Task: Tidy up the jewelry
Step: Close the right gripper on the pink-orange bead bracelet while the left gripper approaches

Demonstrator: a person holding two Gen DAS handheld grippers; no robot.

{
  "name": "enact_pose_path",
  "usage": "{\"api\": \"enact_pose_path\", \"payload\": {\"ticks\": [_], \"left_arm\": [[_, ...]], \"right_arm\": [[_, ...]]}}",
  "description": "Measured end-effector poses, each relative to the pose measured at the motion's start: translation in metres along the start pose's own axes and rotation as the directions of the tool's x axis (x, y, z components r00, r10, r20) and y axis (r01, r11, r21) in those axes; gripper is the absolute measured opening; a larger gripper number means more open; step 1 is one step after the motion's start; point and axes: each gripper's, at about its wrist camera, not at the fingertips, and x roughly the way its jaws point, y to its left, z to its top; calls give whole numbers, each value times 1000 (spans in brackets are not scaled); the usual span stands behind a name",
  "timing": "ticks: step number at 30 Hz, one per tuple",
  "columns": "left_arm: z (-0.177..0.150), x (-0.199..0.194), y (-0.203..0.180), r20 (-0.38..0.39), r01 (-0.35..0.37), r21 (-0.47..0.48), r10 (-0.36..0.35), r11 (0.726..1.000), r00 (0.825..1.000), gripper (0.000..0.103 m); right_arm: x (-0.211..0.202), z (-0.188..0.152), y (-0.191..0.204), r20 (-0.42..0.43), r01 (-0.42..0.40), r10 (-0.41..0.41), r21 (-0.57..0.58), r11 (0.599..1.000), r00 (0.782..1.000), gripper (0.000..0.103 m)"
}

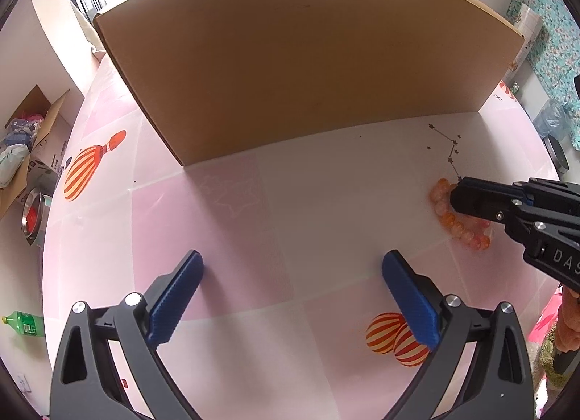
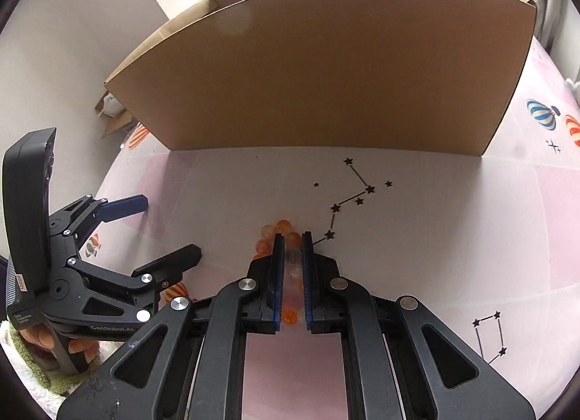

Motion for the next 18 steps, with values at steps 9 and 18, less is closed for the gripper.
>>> {"api": "enact_pose_path", "payload": {"ticks": [9, 18], "left_arm": [[-6, -4, 4, 28, 6, 2, -6, 1000, 1000, 97], [-9, -3, 7, 62, 15, 23, -16, 1000, 998, 98]], "right_arm": [[-3, -8, 5, -12, -27, 27, 12, 1000, 1000, 7], [-11, -5, 5, 13, -1, 0, 60, 998, 1000, 10]]}}
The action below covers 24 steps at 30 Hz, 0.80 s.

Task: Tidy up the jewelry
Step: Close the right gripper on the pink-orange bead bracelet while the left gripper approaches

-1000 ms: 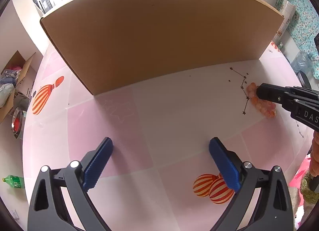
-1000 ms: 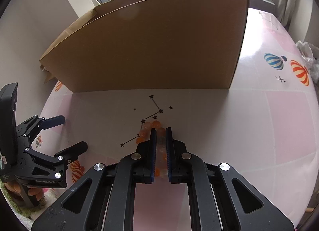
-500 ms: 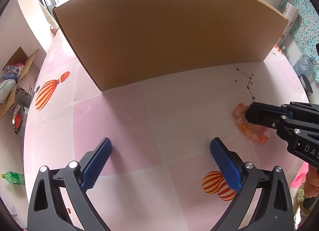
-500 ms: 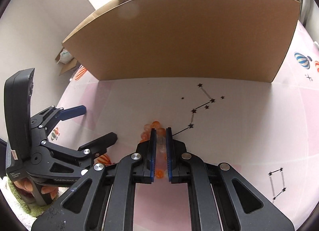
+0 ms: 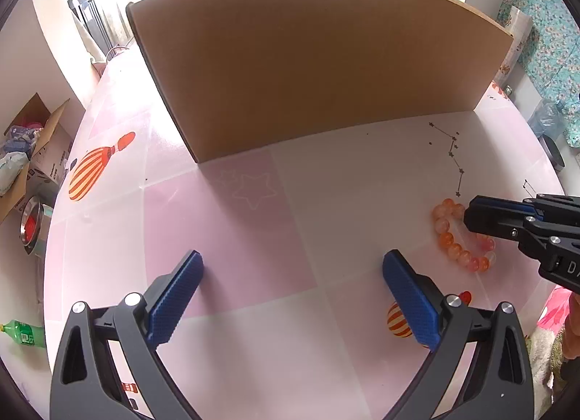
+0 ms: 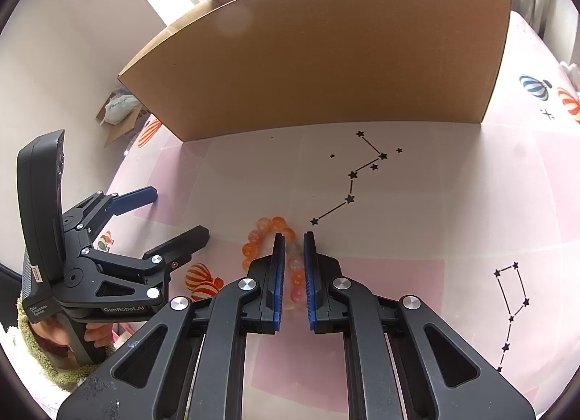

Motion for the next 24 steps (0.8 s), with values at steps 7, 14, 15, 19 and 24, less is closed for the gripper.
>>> {"api": "enact_pose_path", "payload": {"ticks": [7, 14, 15, 19, 24], "left_arm": [[-3, -13, 3, 80, 101, -7, -100, 995, 992, 97], [-4, -32, -19, 131, 260, 105, -272, 960, 953, 68], [-4, -30, -23, 119, 284, 115, -297, 952, 947, 66], [-4, -23, -34, 69, 335, 137, -347, 932, 936, 49], [1, -18, -43, 20, 357, 143, -363, 923, 932, 36]], "right_arm": [[-5, -3, -2, 13, 23, -23, -10, 1000, 1000, 10], [-6, -2, -3, 39, 1, -2, 17, 1000, 999, 10], [-7, -2, -4, 40, 2, -3, 15, 1000, 999, 10], [-7, -6, -4, 32, 0, 0, 6, 1000, 999, 10], [-3, -7, 0, 18, -5, 6, -28, 1000, 1000, 14]]}}
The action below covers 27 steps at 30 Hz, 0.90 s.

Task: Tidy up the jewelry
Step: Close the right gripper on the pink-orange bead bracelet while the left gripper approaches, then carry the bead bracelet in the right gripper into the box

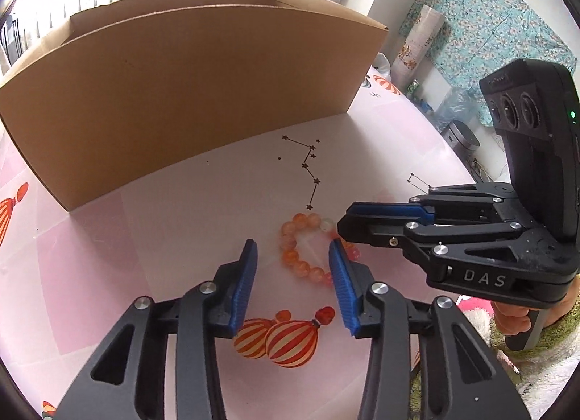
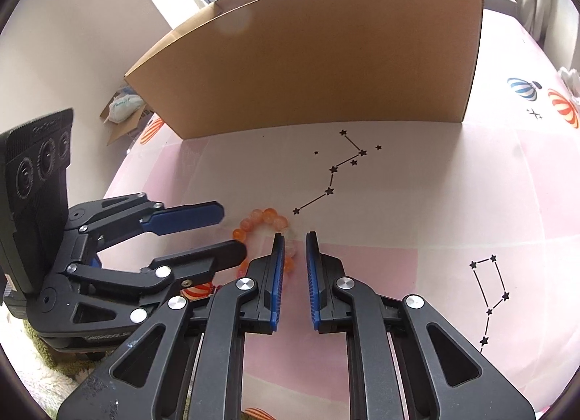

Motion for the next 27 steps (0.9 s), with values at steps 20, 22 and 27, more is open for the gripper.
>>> {"api": "enact_pose_path", "payload": {"ticks": [20, 22, 27], "left_arm": [[5, 13, -24, -16, -174, 195, 180, 965, 983, 17], [4, 11, -24, -7, -167, 190, 171, 967, 985, 10], [2, 6, -24, 32, -155, 185, 152, 970, 988, 9]], "right_arm": [[13, 10, 20, 38, 146, -141, -196, 970, 989, 8], [13, 9, 20, 44, 144, -138, -186, 972, 989, 7], [9, 8, 18, 63, 145, -137, -145, 979, 989, 7]]}}
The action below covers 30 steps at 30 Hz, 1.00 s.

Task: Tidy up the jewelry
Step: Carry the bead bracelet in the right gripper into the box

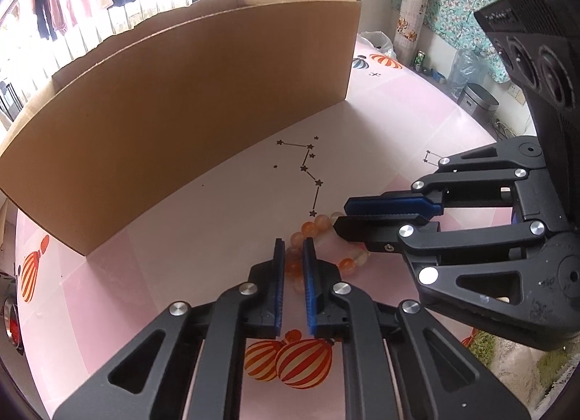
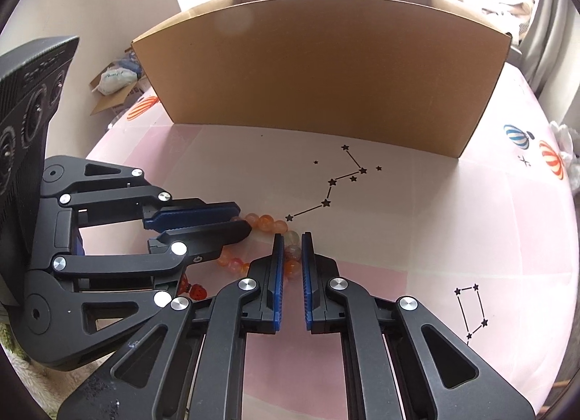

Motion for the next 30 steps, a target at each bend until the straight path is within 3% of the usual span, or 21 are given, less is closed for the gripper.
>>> {"api": "enact_pose_path", "payload": {"ticks": [9, 19, 25, 30], "left_arm": [[10, -43, -2, 130, 2, 0, -2, 1000, 992, 9], [41, -104, 13, 286, 58, -14, -52, 998, 957, 9], [62, -119, 36, 326, 158, -9, -147, 987, 934, 9], [75, -121, 51, 368, 181, 11, -172, 983, 914, 9]], "right_arm": [[-42, 5, 1, 110, 15, -17, 13, 1000, 994, 7], [-96, 40, 10, 229, 46, -45, 1, 999, 972, 7], [-112, 65, 7, 237, 48, -44, -11, 999, 970, 7], [-109, 87, 5, 226, 34, -29, -16, 999, 974, 7]]}}
